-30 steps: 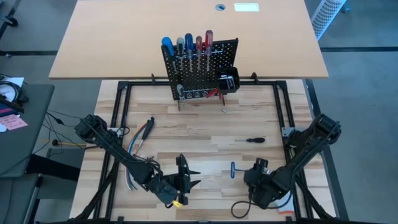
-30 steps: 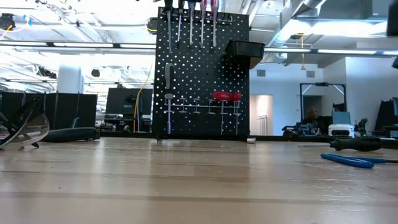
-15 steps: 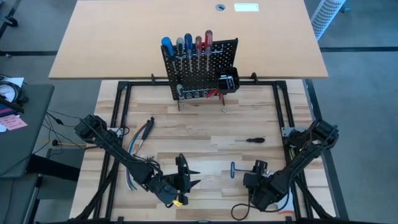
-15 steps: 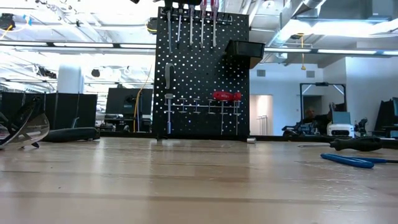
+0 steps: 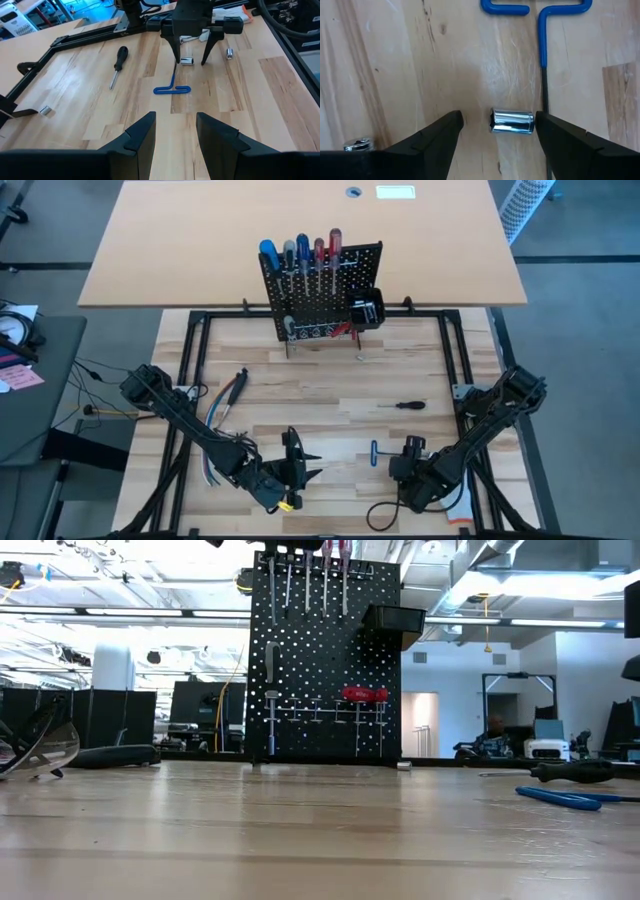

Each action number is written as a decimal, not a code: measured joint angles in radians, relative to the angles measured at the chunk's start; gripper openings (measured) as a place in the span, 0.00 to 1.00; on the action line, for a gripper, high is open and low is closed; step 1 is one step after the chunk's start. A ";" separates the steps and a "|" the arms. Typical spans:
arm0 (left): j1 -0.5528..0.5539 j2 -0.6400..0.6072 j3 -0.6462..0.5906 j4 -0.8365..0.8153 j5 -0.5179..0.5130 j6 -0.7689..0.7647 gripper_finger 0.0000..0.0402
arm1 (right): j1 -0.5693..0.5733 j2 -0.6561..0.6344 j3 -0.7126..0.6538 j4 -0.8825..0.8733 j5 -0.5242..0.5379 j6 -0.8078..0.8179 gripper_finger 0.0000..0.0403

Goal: Hang tools onto peg board
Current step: Put the socket into the black bin on the pegboard

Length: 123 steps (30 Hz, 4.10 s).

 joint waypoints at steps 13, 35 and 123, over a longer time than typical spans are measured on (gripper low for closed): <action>0.000 0.000 0.000 -0.015 0.000 -0.019 0.34 | -0.028 -0.004 -0.019 0.034 -0.013 -0.012 0.39; -0.001 0.000 -0.002 -0.063 -0.044 -0.049 0.34 | -0.522 -0.498 0.295 0.055 0.573 -0.709 0.26; 0.186 0.000 -0.003 0.167 0.169 0.140 0.34 | 0.216 0.022 0.119 0.051 -0.034 0.253 0.63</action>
